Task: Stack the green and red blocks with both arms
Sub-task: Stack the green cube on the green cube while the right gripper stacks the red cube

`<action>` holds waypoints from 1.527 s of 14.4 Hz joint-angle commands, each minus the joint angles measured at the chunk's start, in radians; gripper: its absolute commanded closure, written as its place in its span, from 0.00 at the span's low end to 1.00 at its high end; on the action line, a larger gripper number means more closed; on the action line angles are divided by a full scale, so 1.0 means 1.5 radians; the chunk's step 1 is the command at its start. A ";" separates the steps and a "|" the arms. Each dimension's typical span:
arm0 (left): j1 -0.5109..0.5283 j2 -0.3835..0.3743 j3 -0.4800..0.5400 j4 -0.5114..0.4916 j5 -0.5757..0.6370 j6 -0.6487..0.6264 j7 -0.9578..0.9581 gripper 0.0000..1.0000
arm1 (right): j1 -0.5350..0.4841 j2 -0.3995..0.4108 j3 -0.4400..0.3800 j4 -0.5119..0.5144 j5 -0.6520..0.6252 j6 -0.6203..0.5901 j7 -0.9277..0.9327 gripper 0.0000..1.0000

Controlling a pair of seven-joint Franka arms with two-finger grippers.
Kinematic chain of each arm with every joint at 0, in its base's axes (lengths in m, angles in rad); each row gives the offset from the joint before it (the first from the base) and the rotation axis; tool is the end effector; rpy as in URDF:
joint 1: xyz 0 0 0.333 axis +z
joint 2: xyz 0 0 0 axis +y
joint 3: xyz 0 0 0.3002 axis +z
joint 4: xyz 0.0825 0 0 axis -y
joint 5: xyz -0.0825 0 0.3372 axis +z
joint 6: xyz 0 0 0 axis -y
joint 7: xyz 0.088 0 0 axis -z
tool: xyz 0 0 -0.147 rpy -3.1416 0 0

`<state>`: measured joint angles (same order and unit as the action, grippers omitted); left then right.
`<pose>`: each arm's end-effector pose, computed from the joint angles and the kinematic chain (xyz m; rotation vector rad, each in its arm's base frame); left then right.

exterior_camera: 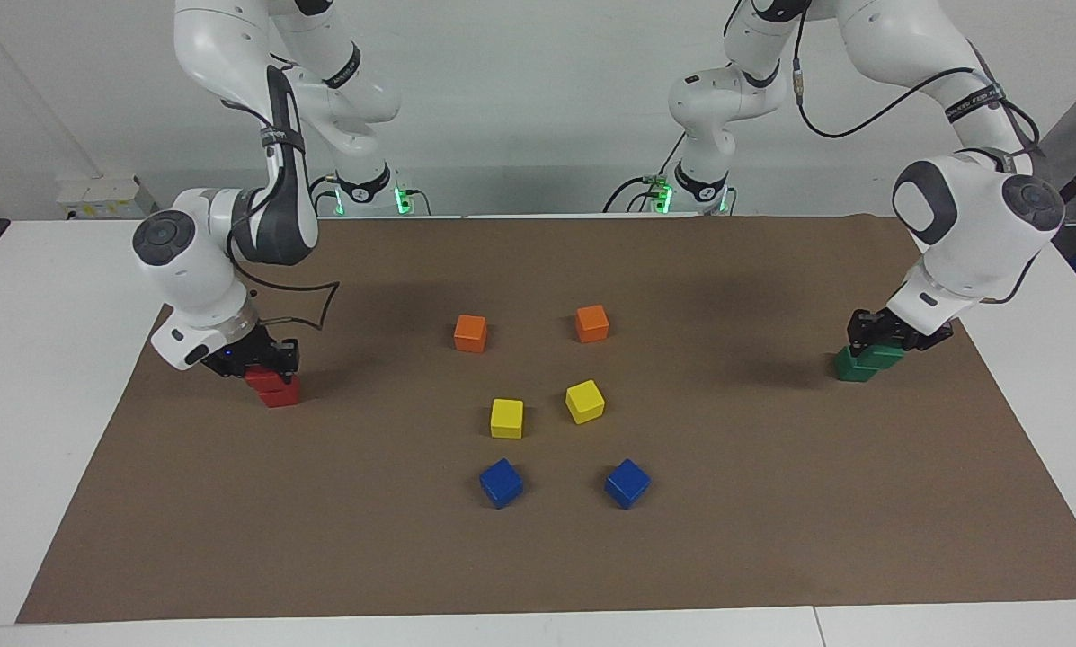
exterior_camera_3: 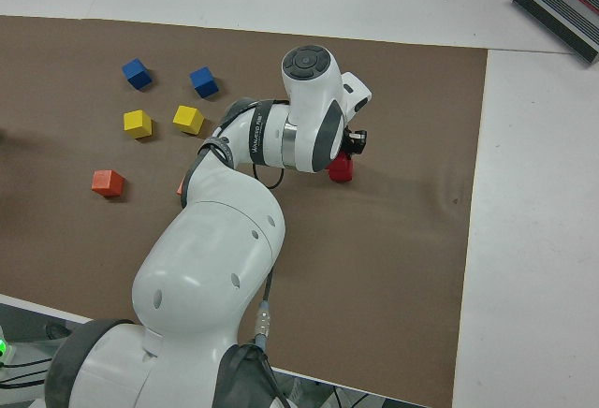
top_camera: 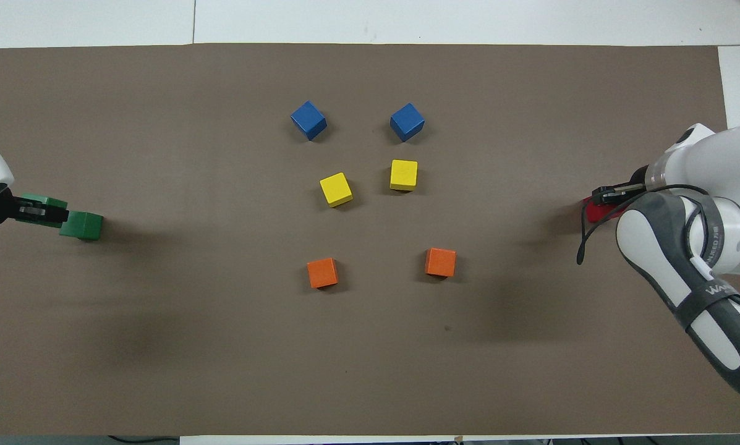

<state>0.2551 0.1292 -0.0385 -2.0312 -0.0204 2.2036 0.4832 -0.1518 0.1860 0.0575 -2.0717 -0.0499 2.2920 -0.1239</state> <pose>0.5285 0.1152 0.3582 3.1098 -0.3978 0.0754 0.5400 -0.0541 0.3190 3.1087 0.0944 0.0491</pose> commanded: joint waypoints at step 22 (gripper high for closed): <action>0.012 0.012 -0.006 -0.091 -0.016 0.143 0.031 0.98 | -0.019 -0.025 0.007 -0.051 0.009 0.057 0.007 1.00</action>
<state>0.2578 0.1394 -0.0437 -2.1521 -0.0229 2.3924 0.4938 -0.1671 0.1783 0.0562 -2.1141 -0.0494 2.3603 -0.1201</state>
